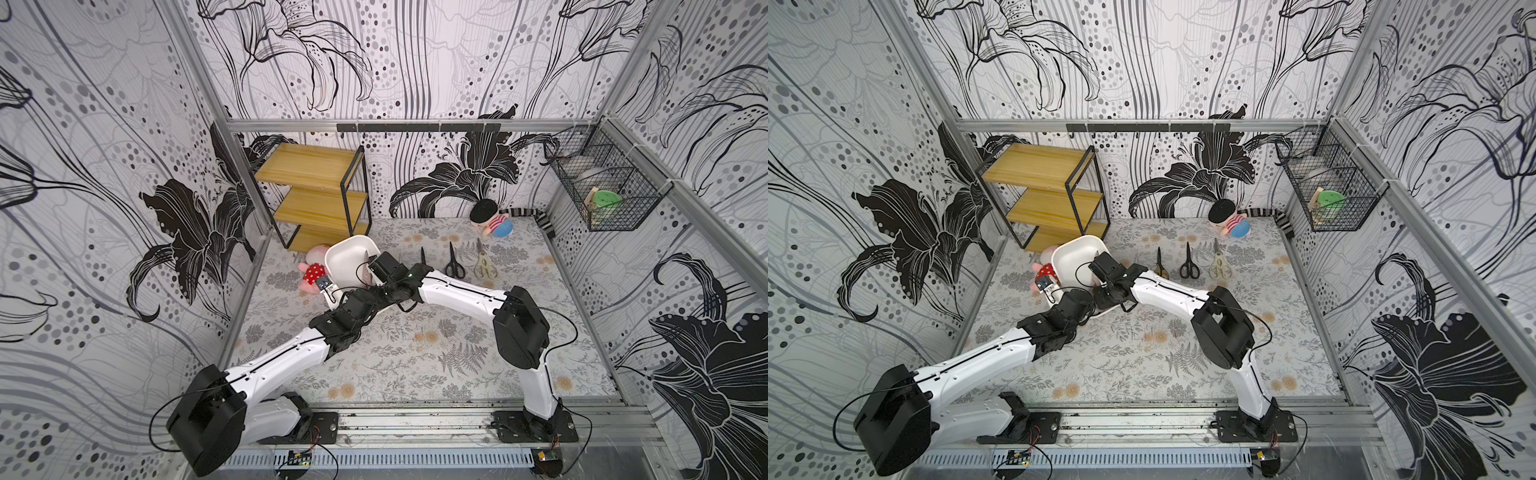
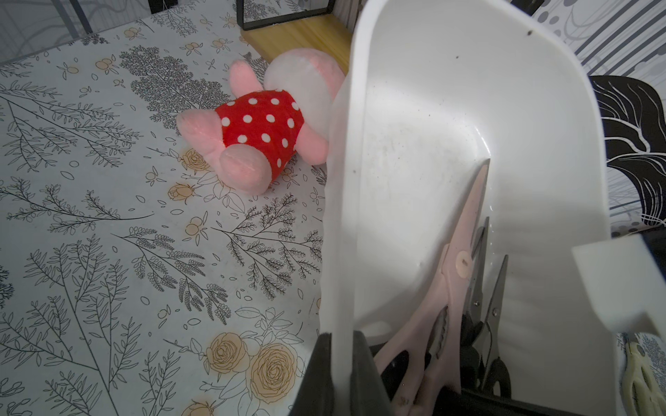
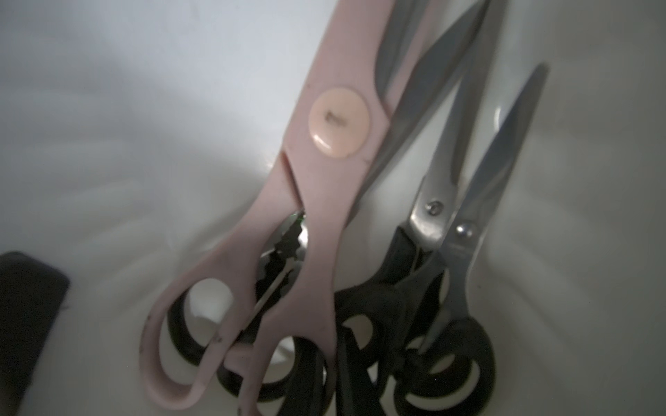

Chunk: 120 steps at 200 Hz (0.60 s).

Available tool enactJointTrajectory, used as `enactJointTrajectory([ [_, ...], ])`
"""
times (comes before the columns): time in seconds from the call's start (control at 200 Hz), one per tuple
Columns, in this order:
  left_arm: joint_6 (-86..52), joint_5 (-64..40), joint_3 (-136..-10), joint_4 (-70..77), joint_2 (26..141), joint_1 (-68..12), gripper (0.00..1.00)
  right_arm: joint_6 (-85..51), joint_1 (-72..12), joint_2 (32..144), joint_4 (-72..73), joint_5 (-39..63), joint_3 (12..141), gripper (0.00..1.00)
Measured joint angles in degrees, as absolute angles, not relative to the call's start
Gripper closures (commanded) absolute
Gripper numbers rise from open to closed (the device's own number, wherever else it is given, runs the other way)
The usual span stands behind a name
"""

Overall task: Take the scissors out of the storage box
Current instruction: Pick up the scissors from the storage box.

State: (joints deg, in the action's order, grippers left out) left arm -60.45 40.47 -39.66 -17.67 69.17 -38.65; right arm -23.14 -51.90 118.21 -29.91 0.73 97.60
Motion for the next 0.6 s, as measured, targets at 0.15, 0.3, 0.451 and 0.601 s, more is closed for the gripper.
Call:
enactJointTrajectory([
  [0.15, -61.01, 40.36, -39.66, -17.54, 69.73, -38.63, 1.0, -22.83, -51.88, 116.36, -30.0, -0.08, 96.79, 1.0],
  [0.3, -61.3, 39.35, -39.66, -17.39, 71.11, -38.44, 1.0, -22.65, -51.86, 115.13, -30.02, -0.95, 95.94, 1.0],
  [0.451, -61.3, 37.91, -39.66, -17.32, 72.86, -37.82, 1.0, -22.63, -51.86, 114.8, -30.0, -1.54, 94.37, 1.0],
  [0.601, -61.28, 37.12, -39.66, -17.37, 73.3, -37.76, 1.0, -21.96, -51.86, 114.78, -30.41, -2.26, 93.51, 1.0],
])
